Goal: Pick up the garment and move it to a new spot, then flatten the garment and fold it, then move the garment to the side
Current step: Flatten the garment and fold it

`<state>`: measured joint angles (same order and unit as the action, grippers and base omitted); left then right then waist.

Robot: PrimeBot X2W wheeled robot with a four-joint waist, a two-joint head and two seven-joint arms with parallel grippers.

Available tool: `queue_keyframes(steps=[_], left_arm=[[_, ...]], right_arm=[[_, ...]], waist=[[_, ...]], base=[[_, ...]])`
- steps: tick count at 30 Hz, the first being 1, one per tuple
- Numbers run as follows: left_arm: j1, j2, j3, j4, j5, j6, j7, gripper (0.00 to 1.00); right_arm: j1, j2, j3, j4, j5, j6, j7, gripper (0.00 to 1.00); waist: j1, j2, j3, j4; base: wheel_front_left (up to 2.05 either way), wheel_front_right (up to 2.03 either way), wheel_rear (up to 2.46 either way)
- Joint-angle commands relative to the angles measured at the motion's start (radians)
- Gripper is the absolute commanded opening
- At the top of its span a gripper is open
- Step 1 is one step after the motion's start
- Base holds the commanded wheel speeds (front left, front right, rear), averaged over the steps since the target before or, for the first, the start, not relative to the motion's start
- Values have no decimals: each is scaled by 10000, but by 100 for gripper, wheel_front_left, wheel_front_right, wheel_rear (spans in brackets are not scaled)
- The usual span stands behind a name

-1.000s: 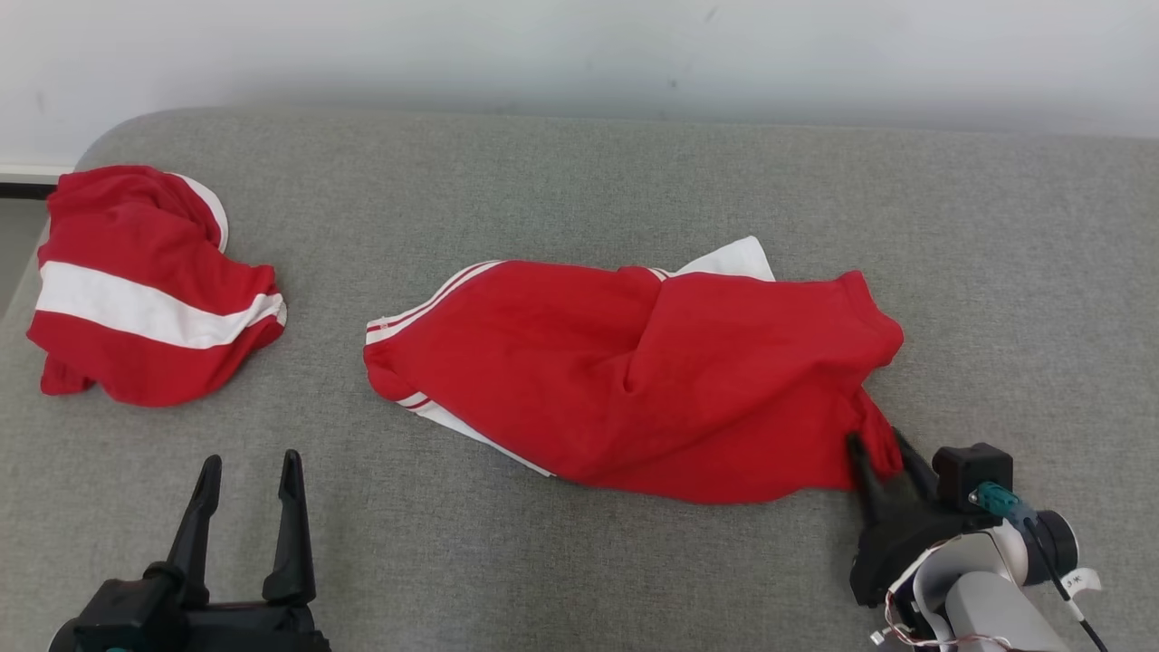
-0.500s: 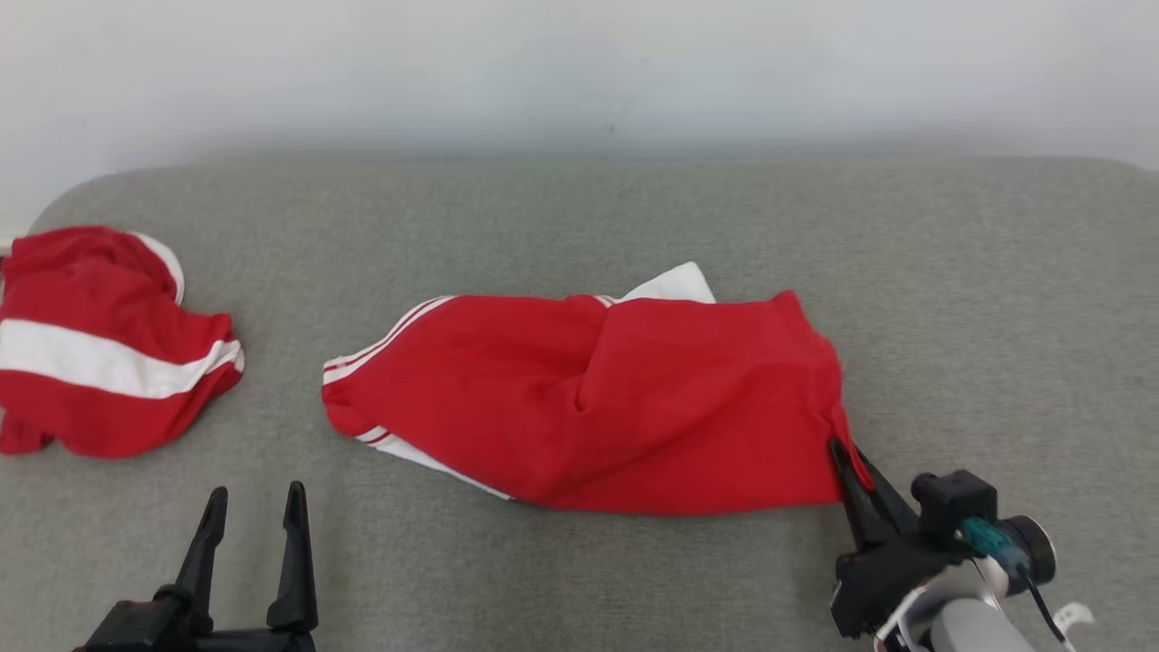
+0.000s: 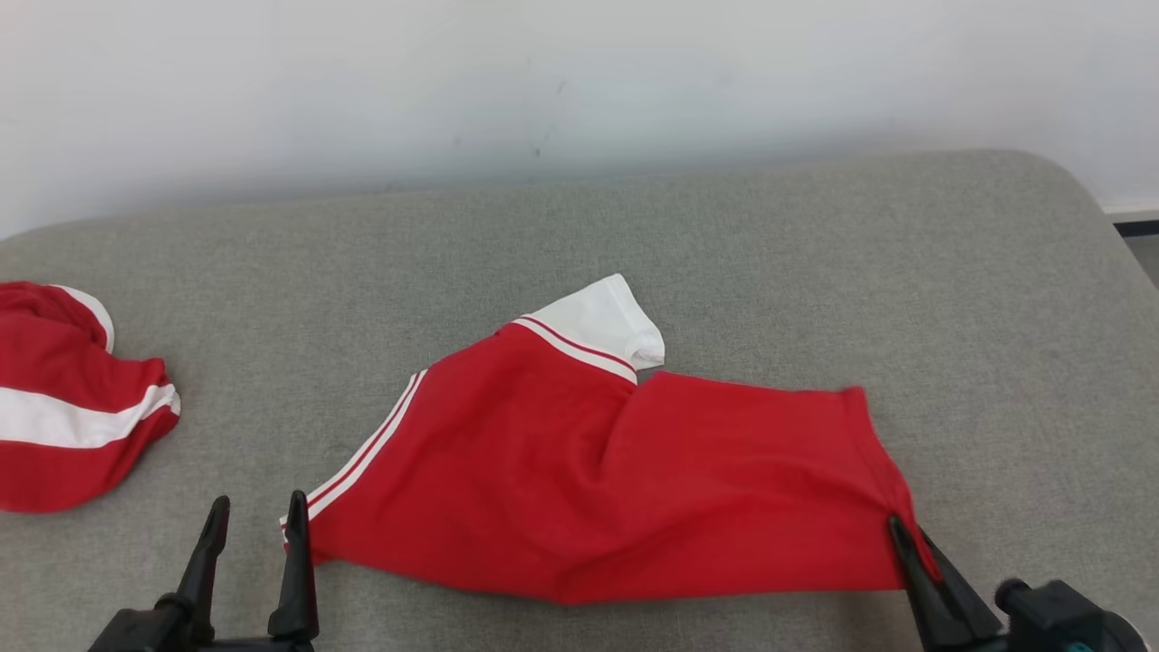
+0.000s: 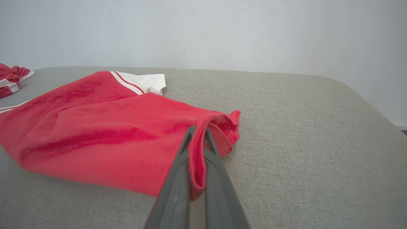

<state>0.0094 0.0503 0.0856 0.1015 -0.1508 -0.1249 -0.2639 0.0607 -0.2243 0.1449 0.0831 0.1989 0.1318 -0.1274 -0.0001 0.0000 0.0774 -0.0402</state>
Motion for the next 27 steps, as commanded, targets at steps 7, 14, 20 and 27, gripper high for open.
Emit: queue_keyframes(steps=[7, 14, 20, 27], left_arm=[[-153, 4, 69, -85, -40, -29, -8, 100], [-241, 2, -43, -42, -95, 8, -8, 100], [-393, 3, -98, -89, -125, 63, -8, 100], [-670, 1, -182, 42, -235, 31, -8, 100]], right_arm=[[1194, 253, -757, -1936, -149, -22, 863, 0], [652, 137, -777, -2137, -357, -22, 1013, 0], [-689, -335, -531, -1821, -596, -22, 1211, 0], [-3006, -741, 57, -227, -667, -22, 1301, 0]], waist=[[1, 0, 385, -56], [1, 0, 456, 162], [1, 0, 644, 537], [1, 0, 1043, 1049]], base=[[0, 0, 0], [0, 0, 0], [0, 0, 0], [0, 0, 0]])
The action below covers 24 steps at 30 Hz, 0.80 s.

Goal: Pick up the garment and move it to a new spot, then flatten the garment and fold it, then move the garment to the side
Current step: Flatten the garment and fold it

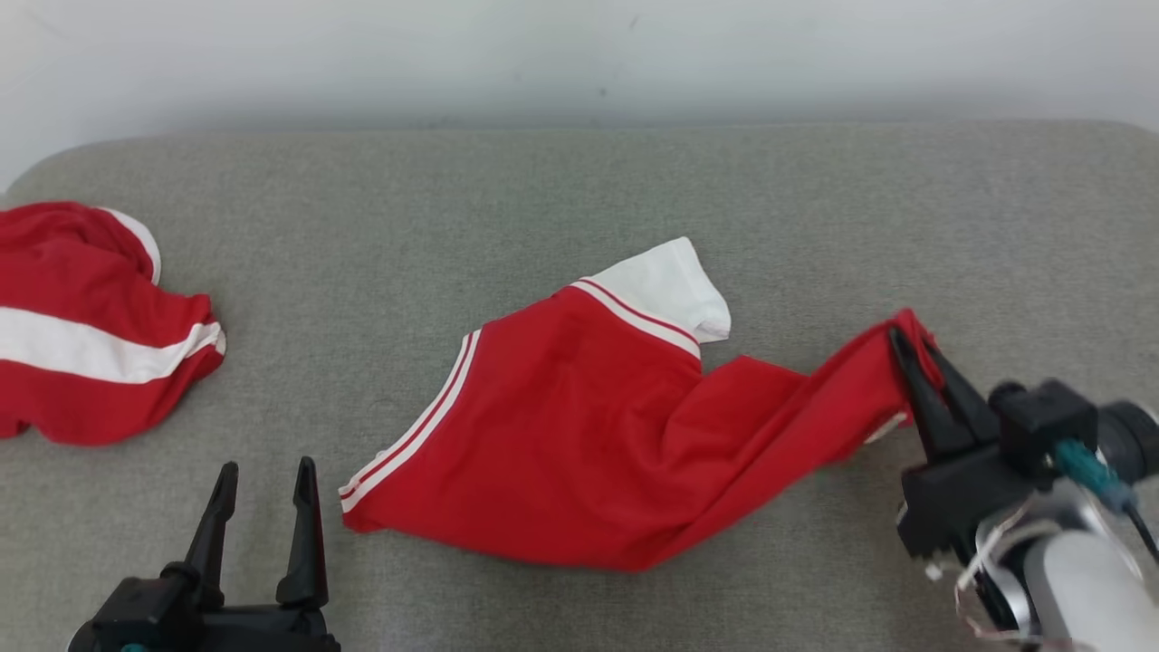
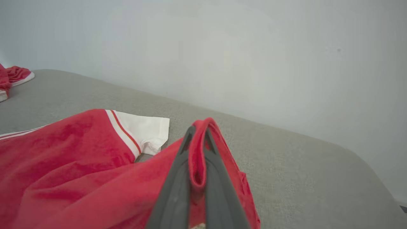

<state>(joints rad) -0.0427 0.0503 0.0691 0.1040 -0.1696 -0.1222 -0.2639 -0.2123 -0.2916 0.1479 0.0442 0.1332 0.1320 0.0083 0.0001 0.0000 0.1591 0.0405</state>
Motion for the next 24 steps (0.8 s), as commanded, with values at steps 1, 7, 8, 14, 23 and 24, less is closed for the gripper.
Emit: queue_keyframes(steps=[1, 7, 8, 14, 23, 24], left_arm=[[-198, 0, -38, 28, -62, 1, -8, 100], [-422, 1, -132, 88, -162, -6, -8, 100], [-525, 4, -186, 130, -207, -6, -8, 100], [-758, 1, -381, 281, -345, -13, -8, 100], [-572, 3, -398, 434, -302, 14, -8, 100], [-526, 6, -341, 442, -264, 8, -8, 100]], right_arm=[[-647, -83, 130, 508, 9, -24, -93, 0], [-2653, 102, 463, 2764, 100, -24, -455, 0], [-3369, 245, 580, 3895, 79, -24, -611, 0], [-4814, 655, 958, 6285, -5, -24, -1230, 13], [-5639, 1041, 1050, 8529, 310, -24, -2533, 100], [-5593, 1077, 1005, 8524, 401, -24, -2615, 100]], waist=[[-1, 0, 281, 309], [-1, 0, 595, 584], [-1, 0, 679, 684], [-1, 0, 831, 879], [-1, 0, 607, 678], [-1, 0, 531, 596]], base=[[0, 0, 0], [0, 0, 0], [0, 0, 0], [0, 0, 0], [0, 0, 0], [0, 0, 0]])
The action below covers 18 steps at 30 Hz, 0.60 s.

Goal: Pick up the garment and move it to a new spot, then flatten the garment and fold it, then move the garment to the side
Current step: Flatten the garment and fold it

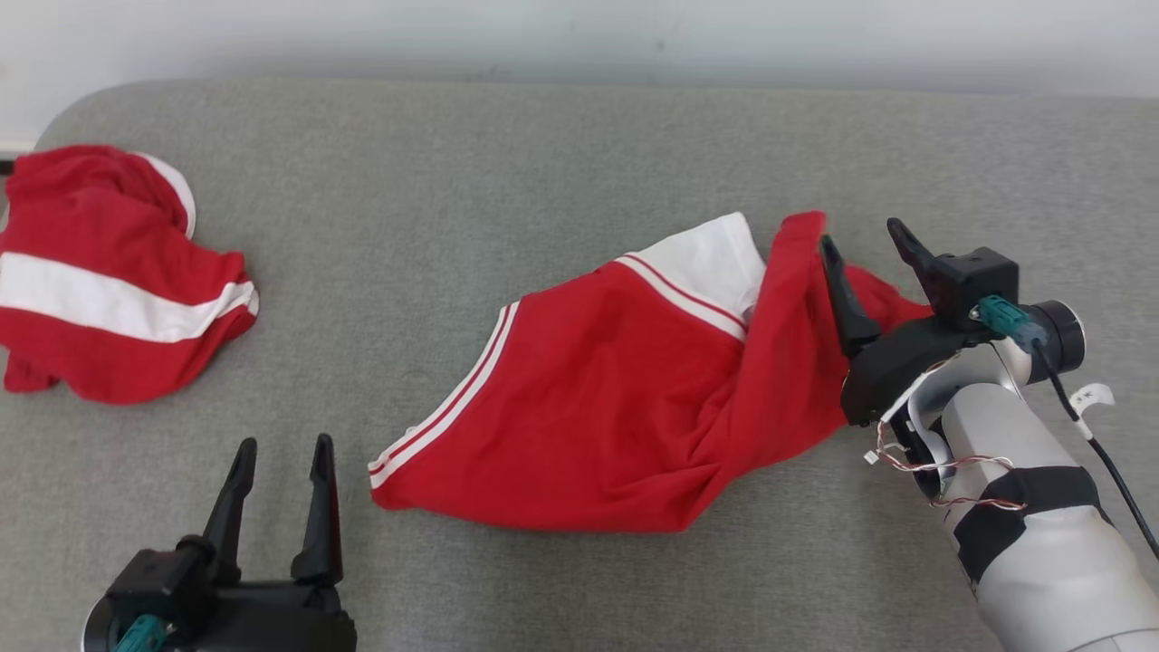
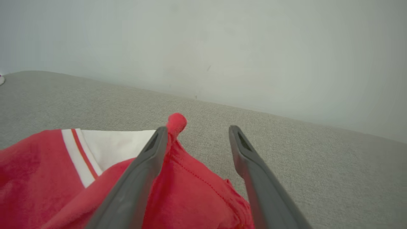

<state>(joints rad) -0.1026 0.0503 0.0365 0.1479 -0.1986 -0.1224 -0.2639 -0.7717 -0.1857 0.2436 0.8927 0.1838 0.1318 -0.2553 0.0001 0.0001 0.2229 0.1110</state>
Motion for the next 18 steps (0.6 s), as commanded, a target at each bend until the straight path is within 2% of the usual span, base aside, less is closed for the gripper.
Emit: queue_keyframes(steps=[1, 10, 18], left_arm=[[121, 4, 69, 9, 76, -1, -8, 100], [425, 4, 470, -228, 344, -25, -8, 100], [821, 4, 632, -422, 526, -14, -8, 100]], right_arm=[[214, 18, -51, -128, 146, -22, -72, 100], [2498, -282, -959, -3419, 416, -22, -91, 100], [4882, -31, -1520, -5623, 254, -22, -90, 100]], waist=[[-1, -1, -256, -257], [-1, -1, -782, -883], [-1, -1, -1198, -1175]], base=[[0, 0, 0], [0, 0, 0], [0, 0, 0]])
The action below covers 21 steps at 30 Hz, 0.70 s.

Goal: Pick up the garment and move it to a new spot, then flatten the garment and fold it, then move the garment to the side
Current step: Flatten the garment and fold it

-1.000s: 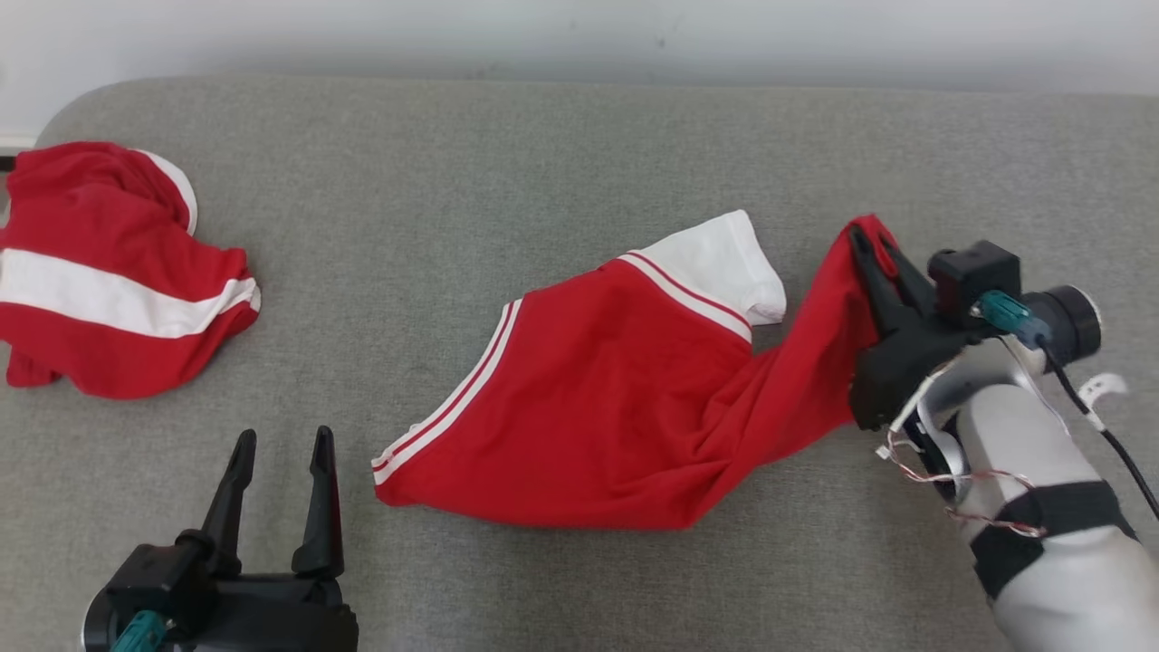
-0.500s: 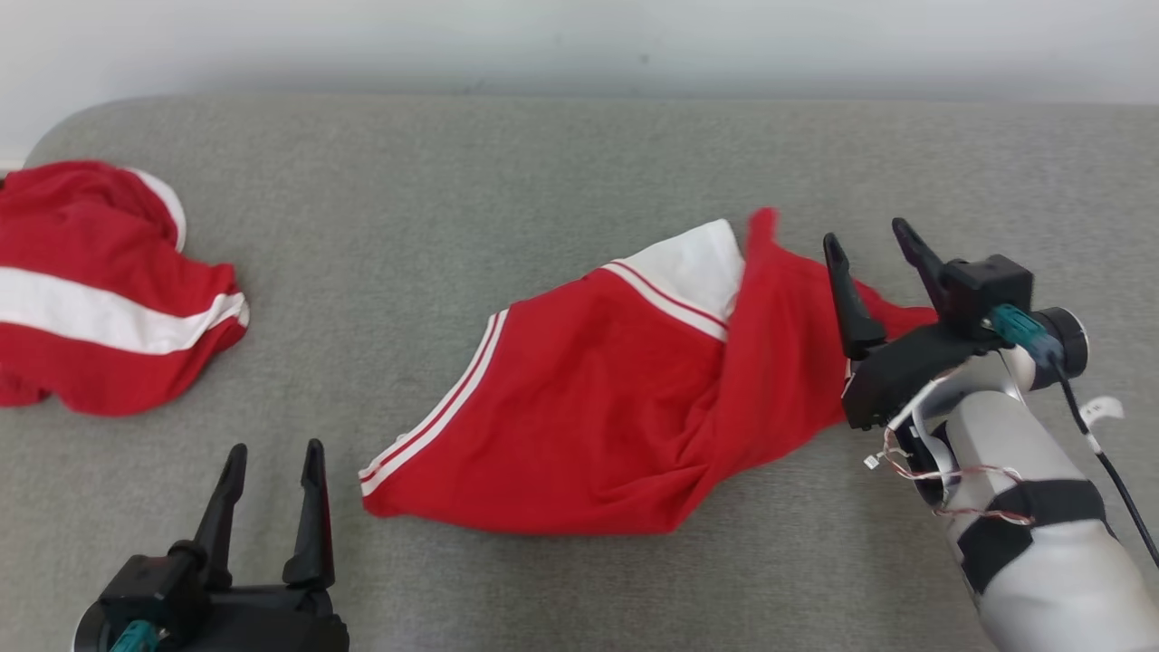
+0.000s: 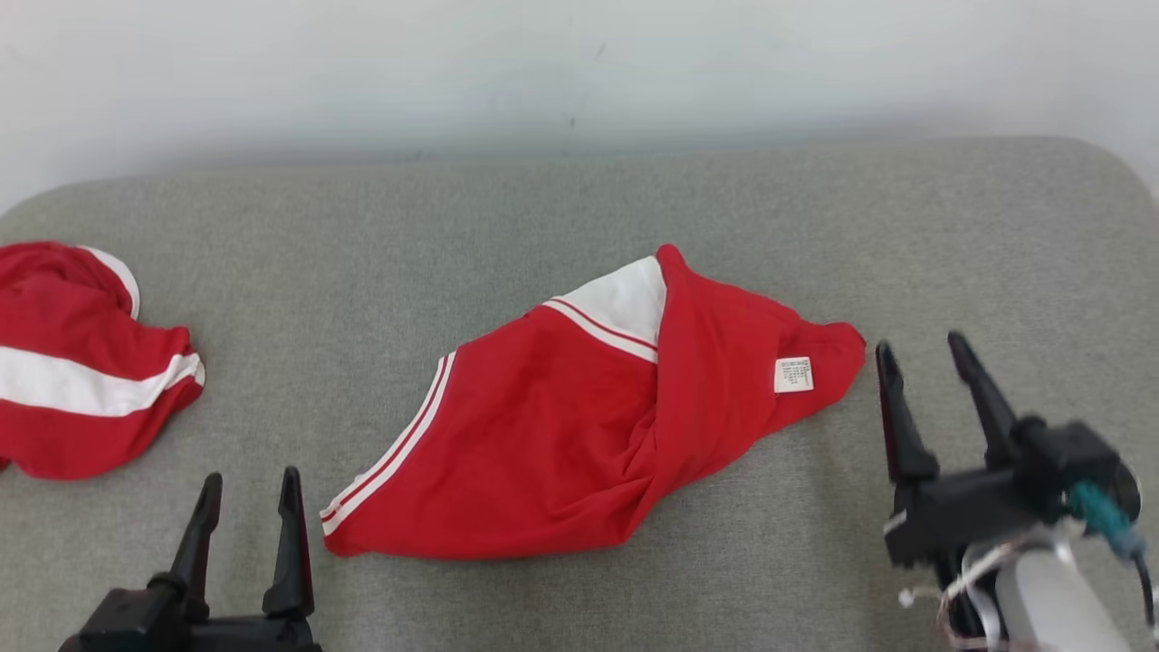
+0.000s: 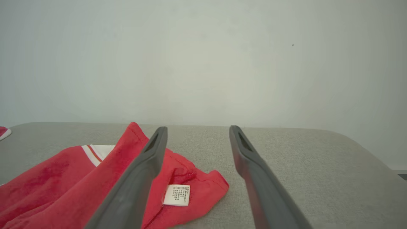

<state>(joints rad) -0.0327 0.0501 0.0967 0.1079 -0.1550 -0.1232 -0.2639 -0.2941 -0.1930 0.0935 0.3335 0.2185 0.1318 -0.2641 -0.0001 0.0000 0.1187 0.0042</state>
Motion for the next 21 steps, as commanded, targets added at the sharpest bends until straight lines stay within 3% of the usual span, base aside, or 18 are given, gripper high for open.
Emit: queue_keyframes(steps=[1, 11, 21], left_arm=[[166, 6, 22, -35, 96, -7, -8, 100], [456, 4, -17, -49, 189, -3, -8, 100], [613, 18, -26, 21, 287, -2, -8, 100]], right_arm=[[402, 112, -85, -237, -127, -22, -2, 100], [2719, 847, -796, -1926, -472, -22, -3, 100], [3211, 1151, -878, -2075, -560, -22, -4, 100]], waist=[[1, 0, -218, -107], [1, 0, -665, 56], [1, 0, -801, 87]], base=[[0, 0, 0], [0, 0, 0], [0, 0, 0]])
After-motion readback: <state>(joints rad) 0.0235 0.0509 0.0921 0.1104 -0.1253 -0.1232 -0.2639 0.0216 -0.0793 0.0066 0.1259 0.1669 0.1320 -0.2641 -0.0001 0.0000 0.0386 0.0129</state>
